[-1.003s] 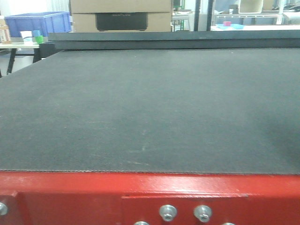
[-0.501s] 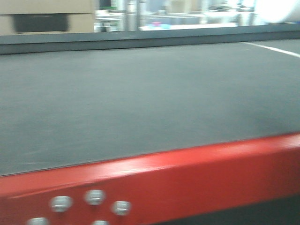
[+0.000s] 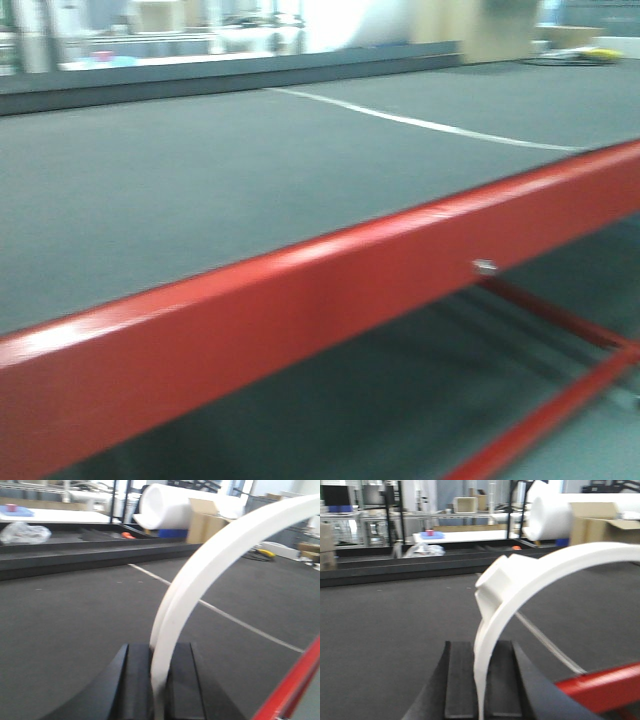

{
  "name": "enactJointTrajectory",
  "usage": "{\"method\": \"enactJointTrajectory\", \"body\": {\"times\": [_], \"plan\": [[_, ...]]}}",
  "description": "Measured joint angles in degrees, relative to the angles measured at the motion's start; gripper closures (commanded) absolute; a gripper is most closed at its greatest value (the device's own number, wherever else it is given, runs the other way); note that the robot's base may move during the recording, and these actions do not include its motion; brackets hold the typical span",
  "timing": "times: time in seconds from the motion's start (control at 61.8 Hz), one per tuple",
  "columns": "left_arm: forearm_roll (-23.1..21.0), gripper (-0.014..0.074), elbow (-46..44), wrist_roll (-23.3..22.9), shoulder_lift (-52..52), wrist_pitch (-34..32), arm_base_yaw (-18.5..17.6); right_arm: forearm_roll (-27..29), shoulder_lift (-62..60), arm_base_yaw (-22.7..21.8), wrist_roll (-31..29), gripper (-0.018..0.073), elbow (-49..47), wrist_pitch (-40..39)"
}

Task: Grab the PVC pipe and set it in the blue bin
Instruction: 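Drive the base away from the table carrying both clamps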

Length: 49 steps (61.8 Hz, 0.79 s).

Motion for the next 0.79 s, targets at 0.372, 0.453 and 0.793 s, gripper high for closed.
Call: {"method": "enactJointTrajectory", "body": {"times": [0.372, 0.453, 0.793], "plan": [[0.0, 0.0707, 0.0, 0.0, 0.0, 0.0, 0.0, 0.0, 0.0, 0.0, 0.0, 0.0727, 0.0, 0.0], [0.0, 0.0707, 0.0, 0.0, 0.0, 0.0, 0.0, 0.0, 0.0, 0.0, 0.0, 0.0727, 0.0, 0.0], [0.0, 0.0707, 0.0, 0.0, 0.0, 0.0, 0.0, 0.0, 0.0, 0.0, 0.0, 0.0727, 0.0, 0.0]]}}
